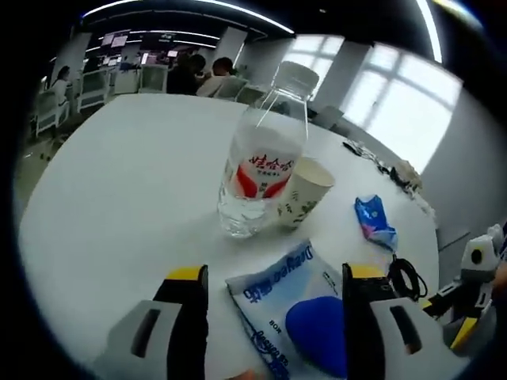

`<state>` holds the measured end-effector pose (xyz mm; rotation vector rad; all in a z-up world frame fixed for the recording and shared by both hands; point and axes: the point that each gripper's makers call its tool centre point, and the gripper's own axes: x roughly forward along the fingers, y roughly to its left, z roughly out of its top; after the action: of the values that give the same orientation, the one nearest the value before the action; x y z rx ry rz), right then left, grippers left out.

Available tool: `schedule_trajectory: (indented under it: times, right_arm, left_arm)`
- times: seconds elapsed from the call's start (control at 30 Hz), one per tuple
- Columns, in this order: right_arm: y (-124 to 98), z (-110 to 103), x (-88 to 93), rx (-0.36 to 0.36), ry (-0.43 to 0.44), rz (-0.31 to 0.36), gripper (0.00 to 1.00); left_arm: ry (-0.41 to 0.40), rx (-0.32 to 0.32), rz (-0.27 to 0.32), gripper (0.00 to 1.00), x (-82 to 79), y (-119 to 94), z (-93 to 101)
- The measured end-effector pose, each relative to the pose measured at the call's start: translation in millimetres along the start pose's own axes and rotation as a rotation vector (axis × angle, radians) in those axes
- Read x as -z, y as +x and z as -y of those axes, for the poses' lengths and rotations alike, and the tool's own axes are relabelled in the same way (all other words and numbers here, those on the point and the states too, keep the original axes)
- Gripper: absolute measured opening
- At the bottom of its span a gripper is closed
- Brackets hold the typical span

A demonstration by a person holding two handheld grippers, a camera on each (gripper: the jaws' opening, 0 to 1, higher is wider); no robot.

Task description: Arrange the tabletop items into an orderly group along one side of the table until the central work area is clear of visible clutter.

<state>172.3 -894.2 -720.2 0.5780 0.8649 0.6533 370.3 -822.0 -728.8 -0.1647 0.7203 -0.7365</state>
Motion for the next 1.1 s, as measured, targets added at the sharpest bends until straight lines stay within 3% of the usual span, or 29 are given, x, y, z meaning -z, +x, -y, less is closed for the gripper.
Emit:
schedule_trajectory:
  times: [0.1,0.2,0.27,0.43,0.5,0.6,0.73,0.8,0.83,0.87,1.1]
  right_arm:
    - [5.4,1.7,0.4,0.02,0.026,0.005,0.48]
    - [7.4,2.0,1.0,0.03,0.041,0.013,0.43]
    - [9.7,0.7,5.3,0.03,0.099,0.006,0.4]
    - [14.7,5.9,13.2,0.05,0.15,-0.006,0.4]
    - [17.5,8.4,14.8,0.056,0.208,-0.007,0.35]
    - [21.3,17.2,15.1,0.086,0.241,-0.006,0.27]
    - [23.4,25.8,12.0,0.133,0.294,0.002,0.16]
    - [23.9,29.9,15.9,0.149,0.275,-0.027,0.0]
    - [23.2,28.4,16.8,0.139,0.276,-0.032,0.0]
    - [22.5,27.7,17.9,0.135,0.273,-0.038,0.0]
    - [16.5,21.9,14.0,0.092,0.272,-0.039,0.0]
  left_arm:
    - [0.02,0.003,0.0,0.59,-0.5,2.6,0.2]
    - [-0.003,-0.006,0.0,0.63,-1.1,4.9,-5.9]
    - [-0.008,-0.004,0.008,0.6,-1.4,6.2,-10.9]
    - [0.004,0.019,-0.011,0.46,5.3,8.5,-6.7]
    - [0.003,0.02,-0.002,0.42,4.9,8.9,-6.2]
    - [-0.035,0.03,0.005,0.37,7.2,9.1,-7.8]
    - [-0.039,0.006,0.004,0.2,10.1,4.7,-11.6]
    - [-0.034,0.0,0.006,0.09,11.5,1.7,-12.6]
    - [-0.033,-0.013,0.009,0.01,12.0,0.2,-14.6]
    - [-0.023,-0.027,0.023,0.0,11.0,-2.6,-16.9]
    - [-0.056,0.048,-0.003,0.0,32.0,-0.3,4.9]
